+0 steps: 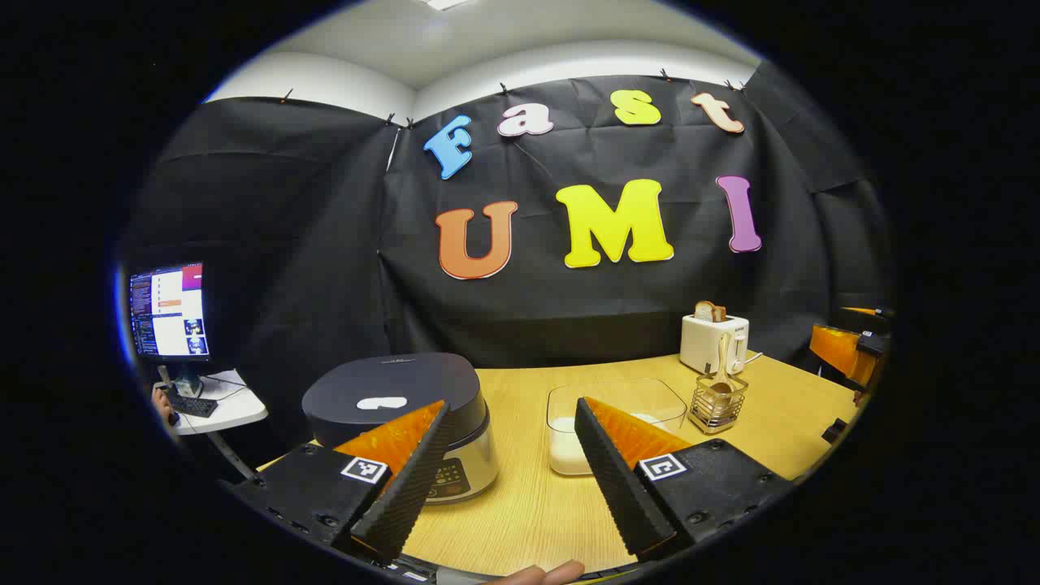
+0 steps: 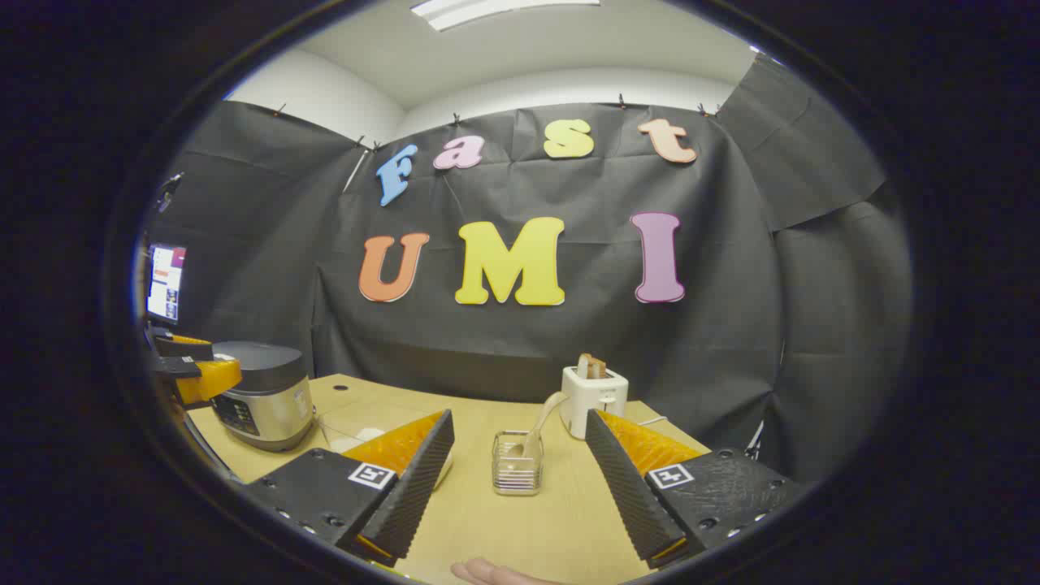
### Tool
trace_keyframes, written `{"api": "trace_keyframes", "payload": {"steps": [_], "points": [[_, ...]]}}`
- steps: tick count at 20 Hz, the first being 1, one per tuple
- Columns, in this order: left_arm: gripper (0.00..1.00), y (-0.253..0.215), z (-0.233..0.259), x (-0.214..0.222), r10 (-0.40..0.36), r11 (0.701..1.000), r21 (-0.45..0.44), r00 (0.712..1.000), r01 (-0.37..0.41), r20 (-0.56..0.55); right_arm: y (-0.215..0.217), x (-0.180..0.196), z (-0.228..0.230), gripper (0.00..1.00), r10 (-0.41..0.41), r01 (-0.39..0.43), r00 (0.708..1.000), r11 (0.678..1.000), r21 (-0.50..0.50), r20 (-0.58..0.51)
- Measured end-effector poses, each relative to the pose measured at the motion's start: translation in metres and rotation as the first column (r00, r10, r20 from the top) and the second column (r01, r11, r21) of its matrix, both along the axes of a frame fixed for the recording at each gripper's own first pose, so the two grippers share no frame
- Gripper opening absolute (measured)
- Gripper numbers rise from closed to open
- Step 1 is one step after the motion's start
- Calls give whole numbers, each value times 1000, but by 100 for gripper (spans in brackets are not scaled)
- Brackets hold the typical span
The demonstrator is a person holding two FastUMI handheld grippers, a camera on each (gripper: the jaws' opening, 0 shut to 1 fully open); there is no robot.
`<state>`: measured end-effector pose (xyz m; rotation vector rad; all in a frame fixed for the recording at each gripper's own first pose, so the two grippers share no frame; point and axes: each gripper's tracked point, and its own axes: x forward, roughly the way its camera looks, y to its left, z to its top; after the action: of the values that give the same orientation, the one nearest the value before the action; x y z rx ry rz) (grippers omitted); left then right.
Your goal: Close the left gripper, press the button to open the rice cooker; take a wooden spoon from the chopstick holder with the right hand, scoop a spoonful of rice and pour it into the rice cooker, then put the wooden spoon back into the chopstick holder.
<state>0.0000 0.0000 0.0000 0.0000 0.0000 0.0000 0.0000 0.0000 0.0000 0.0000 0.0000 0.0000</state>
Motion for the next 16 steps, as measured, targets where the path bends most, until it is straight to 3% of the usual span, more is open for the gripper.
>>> {"api": "trace_keyframes", "payload": {"steps": [13, 16], "points": [[96, 2, -8, 3, 13, 1000, -15, 999, -13, -30, 9, -8, -2, 96, 39, -37, 999, 998, -57, 35], [87, 13, -5, 6, 19, 1000, -12, 999, -20, -37, 7, -11, -2, 96, 38, -36, 998, 997, -67, 44]]}}
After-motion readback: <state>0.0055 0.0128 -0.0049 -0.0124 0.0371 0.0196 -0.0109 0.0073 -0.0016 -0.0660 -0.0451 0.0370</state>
